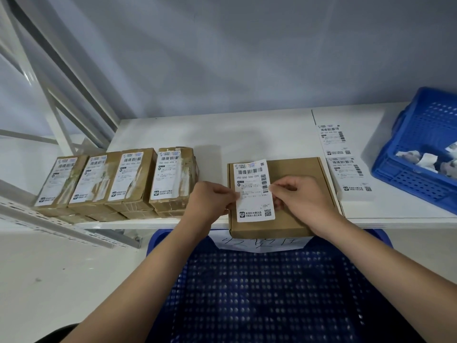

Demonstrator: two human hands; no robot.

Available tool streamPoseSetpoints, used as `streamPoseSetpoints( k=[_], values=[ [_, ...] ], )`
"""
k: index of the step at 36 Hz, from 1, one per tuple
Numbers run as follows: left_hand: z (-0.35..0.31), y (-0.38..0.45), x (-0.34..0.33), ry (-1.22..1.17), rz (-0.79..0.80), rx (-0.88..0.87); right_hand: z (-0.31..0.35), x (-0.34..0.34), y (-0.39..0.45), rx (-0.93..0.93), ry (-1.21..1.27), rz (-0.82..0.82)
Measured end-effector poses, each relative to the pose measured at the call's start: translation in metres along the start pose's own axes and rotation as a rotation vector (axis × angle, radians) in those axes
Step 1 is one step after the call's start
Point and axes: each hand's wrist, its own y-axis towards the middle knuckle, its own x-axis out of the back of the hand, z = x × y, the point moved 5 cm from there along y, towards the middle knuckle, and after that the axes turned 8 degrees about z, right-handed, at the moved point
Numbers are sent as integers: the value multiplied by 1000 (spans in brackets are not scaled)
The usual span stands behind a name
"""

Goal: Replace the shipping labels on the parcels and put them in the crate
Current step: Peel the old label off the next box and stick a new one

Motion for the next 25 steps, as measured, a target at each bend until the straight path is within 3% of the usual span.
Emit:
streamPoseSetpoints(
  k=[15,25],
  values=[
    [9,6,-7,94,-52,-13,-3,6,5,45,-334,-121],
    [8,5,0,176,-134,-44,-6,-6,8,74,-448,-111]
  ],
)
